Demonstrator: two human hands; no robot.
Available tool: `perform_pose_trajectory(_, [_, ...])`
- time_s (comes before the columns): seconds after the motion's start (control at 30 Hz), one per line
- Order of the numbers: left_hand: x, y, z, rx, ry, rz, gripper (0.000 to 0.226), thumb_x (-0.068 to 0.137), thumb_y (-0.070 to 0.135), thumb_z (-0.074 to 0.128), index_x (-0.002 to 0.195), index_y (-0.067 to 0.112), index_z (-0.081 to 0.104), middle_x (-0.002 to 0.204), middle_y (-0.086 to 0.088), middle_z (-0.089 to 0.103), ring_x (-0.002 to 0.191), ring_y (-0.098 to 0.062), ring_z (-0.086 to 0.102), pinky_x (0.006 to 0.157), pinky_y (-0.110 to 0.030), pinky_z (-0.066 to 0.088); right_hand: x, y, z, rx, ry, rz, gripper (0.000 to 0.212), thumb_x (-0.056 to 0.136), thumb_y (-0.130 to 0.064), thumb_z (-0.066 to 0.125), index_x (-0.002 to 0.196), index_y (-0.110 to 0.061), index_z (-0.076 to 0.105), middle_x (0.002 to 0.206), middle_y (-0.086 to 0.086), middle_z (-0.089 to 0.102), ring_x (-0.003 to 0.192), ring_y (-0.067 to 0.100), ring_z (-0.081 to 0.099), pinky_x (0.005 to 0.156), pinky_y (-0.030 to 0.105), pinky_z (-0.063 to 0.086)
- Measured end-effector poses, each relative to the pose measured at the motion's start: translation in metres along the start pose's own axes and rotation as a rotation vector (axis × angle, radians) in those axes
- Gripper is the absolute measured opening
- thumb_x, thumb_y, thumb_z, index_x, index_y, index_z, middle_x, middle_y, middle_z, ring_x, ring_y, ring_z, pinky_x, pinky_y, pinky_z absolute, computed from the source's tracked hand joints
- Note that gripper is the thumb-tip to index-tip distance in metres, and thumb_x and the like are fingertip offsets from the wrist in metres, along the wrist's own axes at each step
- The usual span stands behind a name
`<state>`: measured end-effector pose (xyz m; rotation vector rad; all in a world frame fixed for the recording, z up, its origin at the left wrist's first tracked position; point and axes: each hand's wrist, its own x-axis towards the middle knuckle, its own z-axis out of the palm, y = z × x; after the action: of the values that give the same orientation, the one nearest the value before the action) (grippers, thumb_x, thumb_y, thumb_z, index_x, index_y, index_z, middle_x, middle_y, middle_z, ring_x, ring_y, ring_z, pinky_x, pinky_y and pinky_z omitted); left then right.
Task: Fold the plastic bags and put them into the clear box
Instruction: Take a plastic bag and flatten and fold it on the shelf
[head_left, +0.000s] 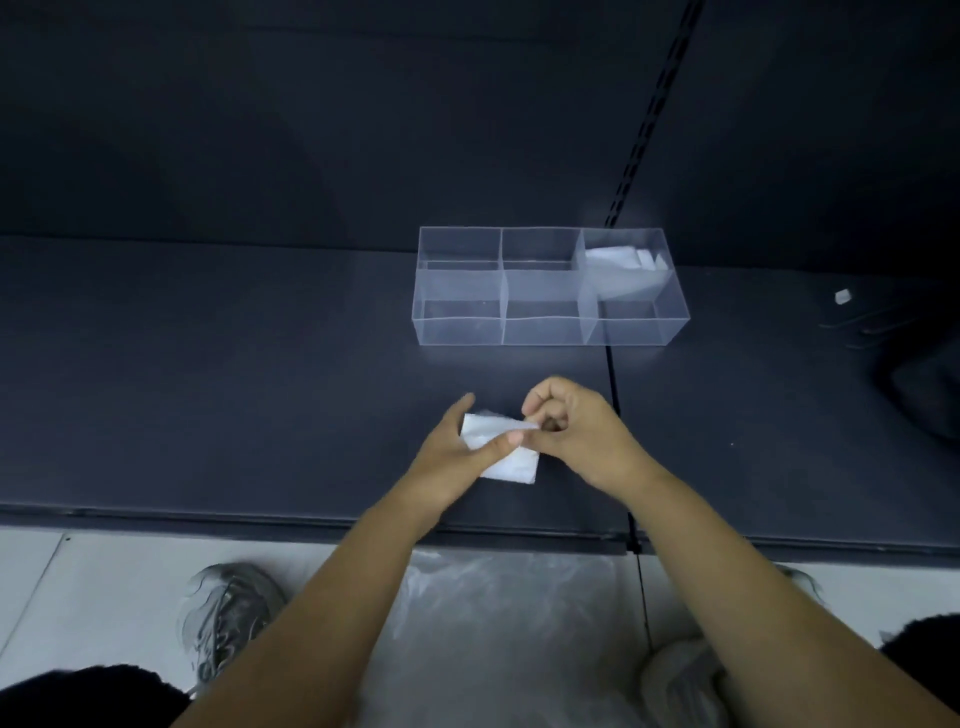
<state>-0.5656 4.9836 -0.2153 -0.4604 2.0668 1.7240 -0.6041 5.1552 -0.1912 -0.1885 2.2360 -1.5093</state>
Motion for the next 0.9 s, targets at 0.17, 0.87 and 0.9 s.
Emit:
perform_pose_trajectory(0.17, [0.028, 0.042, 0.013, -0.421, -0.130, 0.008, 0.037, 0.081, 0.013, 0.072, 0.117, 0.014, 0.064, 0.110, -0.008, 0.071, 0.100, -0.019, 0.068, 0.089, -0.027, 0.054, 0.014, -0.010, -0.050, 0.101, 0.041, 0.017, 0.027, 0.079, -0.008, 0.076, 0.099, -0.021, 0.063, 0.073, -0.005, 0.069, 0.069, 0.005, 0.060, 0.069, 0.014, 0.048])
perform_pose_trajectory(0.87, [0.101, 0.030, 0.054, 1.125, 0.431, 0.660, 0.076, 0.083, 0.038, 0.067, 0.145, 0.007, 0.036, 0.151, -0.013, 0.035, 0.141, -0.033, 0.025, 0.112, -0.052, 0.013, 0.197, 0.021, -0.178, -0.633, 0.665, 0.295, 0.018, 0.077, -0.026, 0.073, 0.090, -0.013, 0.070, 0.110, 0.009, 0.062, 0.098, 0.029, 0.062, 0.086, 0.039, 0.053])
perform_pose_trajectory(0.9, [0.102, 0.030, 0.054, 1.137, 0.426, 0.650, 0.078, 0.083, 0.038, 0.067, 0.146, 0.007, 0.034, 0.152, -0.013, 0.032, 0.142, -0.032, 0.023, 0.112, -0.052, 0.012, 0.199, 0.022, -0.176, -0.666, 0.674, 0.271, 0.019, 0.078, -0.023, 0.073, 0.092, -0.011, 0.069, 0.112, 0.011, 0.059, 0.097, 0.030, 0.061, 0.085, 0.040, 0.052])
